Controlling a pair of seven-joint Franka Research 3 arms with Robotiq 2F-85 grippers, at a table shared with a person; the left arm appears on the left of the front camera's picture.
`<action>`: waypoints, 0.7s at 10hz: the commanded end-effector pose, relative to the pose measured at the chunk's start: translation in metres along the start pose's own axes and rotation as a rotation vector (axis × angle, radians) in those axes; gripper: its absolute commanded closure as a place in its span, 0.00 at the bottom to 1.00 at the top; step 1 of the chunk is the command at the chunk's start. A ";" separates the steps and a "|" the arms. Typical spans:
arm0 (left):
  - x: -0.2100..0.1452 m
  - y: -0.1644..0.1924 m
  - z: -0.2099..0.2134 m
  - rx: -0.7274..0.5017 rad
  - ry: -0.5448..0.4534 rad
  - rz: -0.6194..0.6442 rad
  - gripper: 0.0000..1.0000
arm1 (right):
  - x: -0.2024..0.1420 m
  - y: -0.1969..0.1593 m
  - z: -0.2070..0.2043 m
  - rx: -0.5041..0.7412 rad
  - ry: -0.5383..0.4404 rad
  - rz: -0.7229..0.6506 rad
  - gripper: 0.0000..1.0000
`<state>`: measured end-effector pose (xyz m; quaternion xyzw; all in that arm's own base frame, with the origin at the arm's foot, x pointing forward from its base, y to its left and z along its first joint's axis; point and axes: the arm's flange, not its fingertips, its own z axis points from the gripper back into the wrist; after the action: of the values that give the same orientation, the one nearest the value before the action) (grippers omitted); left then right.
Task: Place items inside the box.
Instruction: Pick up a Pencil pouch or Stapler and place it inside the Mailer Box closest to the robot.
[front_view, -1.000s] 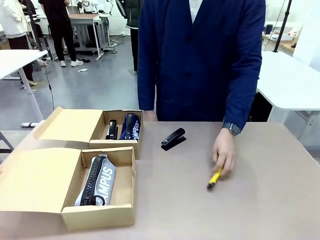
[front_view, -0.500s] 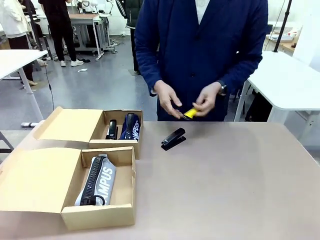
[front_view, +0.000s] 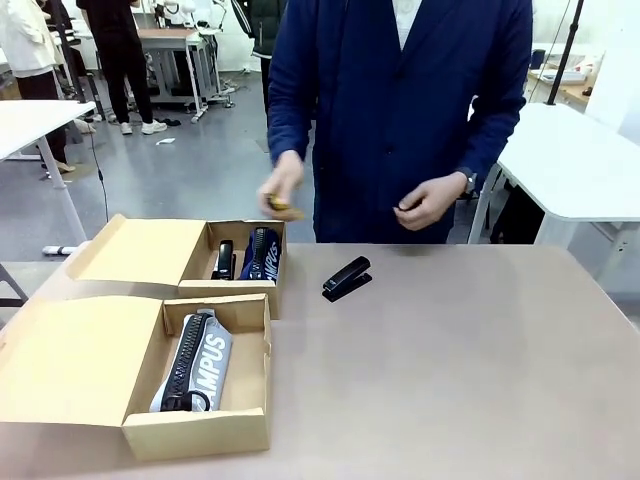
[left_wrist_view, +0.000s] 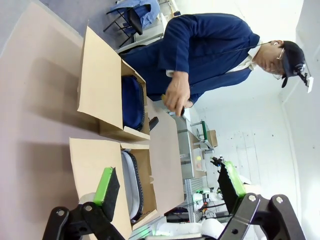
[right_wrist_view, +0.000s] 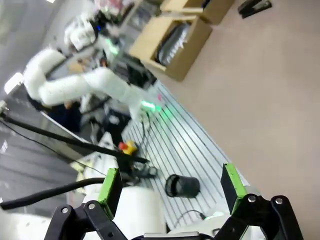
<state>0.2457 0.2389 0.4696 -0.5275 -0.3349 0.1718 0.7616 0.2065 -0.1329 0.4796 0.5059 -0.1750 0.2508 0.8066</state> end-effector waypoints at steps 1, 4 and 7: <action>0.001 -0.001 -0.001 -0.026 -0.017 -0.013 0.00 | 0.068 -0.011 -0.064 -0.070 0.205 0.227 0.00; 0.001 -0.001 -0.001 -0.026 -0.017 -0.013 0.00 | 0.132 -0.012 -0.209 -0.119 0.504 0.661 0.00; 0.001 -0.001 -0.001 -0.026 -0.017 -0.013 0.00 | 0.118 0.009 -0.192 -0.093 0.485 0.464 0.00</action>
<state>0.2458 0.2388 0.4700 -0.5272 -0.3351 0.1714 0.7619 0.3107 0.1040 0.4573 0.3056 -0.1051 0.5791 0.7485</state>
